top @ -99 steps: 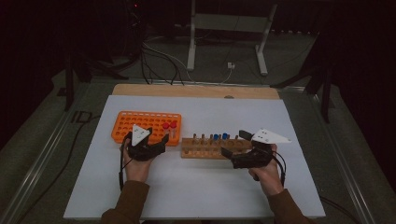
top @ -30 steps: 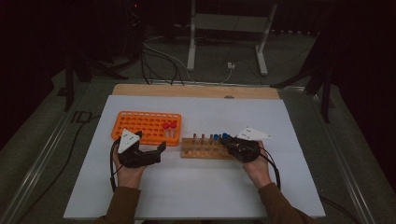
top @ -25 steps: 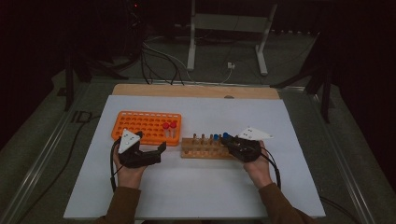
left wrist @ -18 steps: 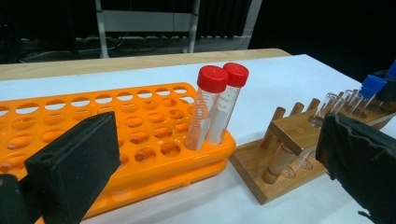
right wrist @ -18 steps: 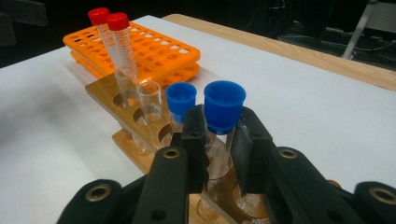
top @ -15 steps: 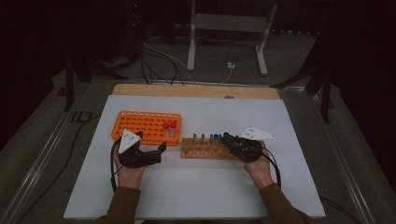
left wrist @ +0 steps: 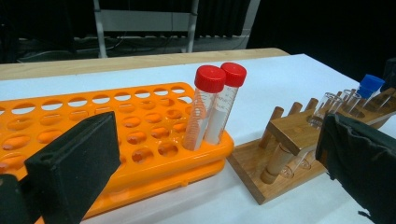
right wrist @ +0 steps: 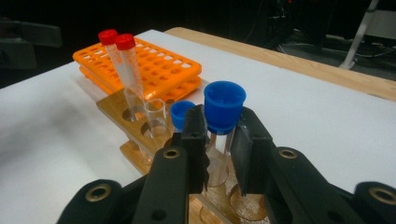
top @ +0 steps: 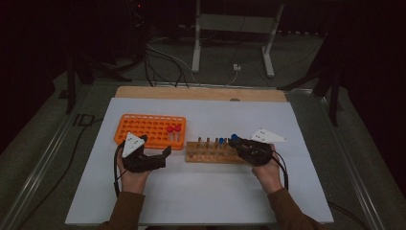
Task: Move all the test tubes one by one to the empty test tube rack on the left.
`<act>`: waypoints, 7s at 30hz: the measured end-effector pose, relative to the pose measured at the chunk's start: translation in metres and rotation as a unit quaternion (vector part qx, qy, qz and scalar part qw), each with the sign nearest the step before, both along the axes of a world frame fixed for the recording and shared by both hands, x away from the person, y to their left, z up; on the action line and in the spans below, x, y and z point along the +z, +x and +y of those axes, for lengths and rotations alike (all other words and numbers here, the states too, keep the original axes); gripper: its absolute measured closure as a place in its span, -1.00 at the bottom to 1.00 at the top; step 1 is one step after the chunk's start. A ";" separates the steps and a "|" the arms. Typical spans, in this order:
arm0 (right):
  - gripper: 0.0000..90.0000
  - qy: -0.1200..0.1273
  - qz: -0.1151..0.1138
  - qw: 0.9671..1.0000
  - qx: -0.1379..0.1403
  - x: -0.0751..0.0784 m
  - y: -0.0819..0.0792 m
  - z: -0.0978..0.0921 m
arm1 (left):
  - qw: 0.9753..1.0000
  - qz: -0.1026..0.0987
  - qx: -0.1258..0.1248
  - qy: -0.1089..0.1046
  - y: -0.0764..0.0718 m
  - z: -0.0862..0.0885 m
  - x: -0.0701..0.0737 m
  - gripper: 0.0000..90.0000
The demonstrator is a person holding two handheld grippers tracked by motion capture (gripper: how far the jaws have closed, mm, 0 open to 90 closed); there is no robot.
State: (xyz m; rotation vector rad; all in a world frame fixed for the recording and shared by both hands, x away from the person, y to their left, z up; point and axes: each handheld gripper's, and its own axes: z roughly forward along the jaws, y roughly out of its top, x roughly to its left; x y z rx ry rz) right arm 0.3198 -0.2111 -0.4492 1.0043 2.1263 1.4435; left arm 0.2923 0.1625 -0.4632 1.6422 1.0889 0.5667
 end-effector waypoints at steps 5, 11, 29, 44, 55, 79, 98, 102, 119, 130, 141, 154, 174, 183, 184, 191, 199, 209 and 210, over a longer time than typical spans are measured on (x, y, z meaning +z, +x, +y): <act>0.70 0.006 -0.006 1.000 0.001 0.005 -0.002 -0.001 | 1.000 0.001 -0.003 0.001 0.000 -0.001 0.000 -0.98; 0.70 0.014 -0.014 1.000 0.001 0.012 -0.005 -0.002 | 1.000 0.000 -0.004 0.000 0.000 -0.001 0.000 -0.98; 0.70 0.036 -0.040 0.999 0.007 0.035 -0.015 -0.007 | 1.000 -0.014 -0.014 0.003 -0.004 -0.009 0.007 -0.98; 0.70 0.047 -0.031 0.998 0.039 0.040 -0.021 0.003 | 0.997 -0.044 -0.054 0.011 -0.013 -0.034 0.022 -0.98; 0.70 0.040 -0.018 0.997 0.065 0.036 -0.025 0.016 | 0.991 -0.052 -0.114 0.042 -0.018 -0.078 0.016 -0.98; 0.70 0.021 -0.001 0.995 0.098 0.028 -0.031 0.035 | 0.979 -0.016 -0.194 0.054 -0.017 -0.131 0.015 0.15; 0.55 0.021 -0.002 0.995 0.099 0.029 -0.032 0.035 | 0.977 -0.011 -0.206 0.048 -0.017 -0.131 0.015 0.72; 0.31 0.035 -0.004 0.995 0.093 0.031 -0.030 0.030 | 0.979 -0.008 -0.198 0.048 -0.015 -0.127 0.014 0.72; -0.43 0.043 0.005 0.998 0.040 0.034 -0.021 0.014 | 0.988 -0.006 -0.152 0.030 -0.009 -0.096 0.020 0.72; -0.92 0.044 0.020 0.999 0.017 0.033 -0.017 0.010 | 0.994 -0.013 -0.108 0.022 -0.007 -0.063 0.025 0.72; -0.99 0.029 0.019 0.999 0.008 0.033 -0.016 0.010 | 0.997 -0.022 -0.066 0.020 -0.002 -0.036 0.030 0.72; -0.99 0.026 0.020 0.999 0.008 0.031 -0.017 0.013 | 0.999 -0.035 -0.008 0.036 0.009 -0.016 0.025 0.72; -1.00 0.030 0.015 0.999 0.004 0.031 -0.017 0.012 | 0.998 -0.029 0.042 0.026 0.034 -0.006 0.007 0.72; -1.00 0.029 0.013 0.999 0.005 0.031 -0.017 0.012 | 0.998 -0.023 0.050 0.031 0.041 -0.008 -0.003 0.72; -1.00 0.028 0.013 1.000 0.005 0.031 -0.017 0.012 | 0.998 -0.023 0.051 0.031 0.042 -0.008 -0.003 0.72; -1.00 0.028 0.013 1.000 0.005 0.031 -0.017 0.012 | 0.998 -0.019 0.057 0.034 0.046 -0.010 -0.008 0.72; -1.00 0.027 0.014 1.000 0.006 0.031 -0.017 0.013 | 0.998 -0.006 0.058 0.035 0.050 -0.012 -0.017 0.72; -1.00 0.022 0.015 1.000 0.010 0.030 -0.018 0.014 | 0.997 0.018 0.048 0.058 0.050 -0.014 -0.028 0.72; -1.00 0.022 0.015 1.000 0.010 0.030 -0.018 0.014 | 0.997 0.022 0.044 0.059 0.050 -0.013 -0.029 0.72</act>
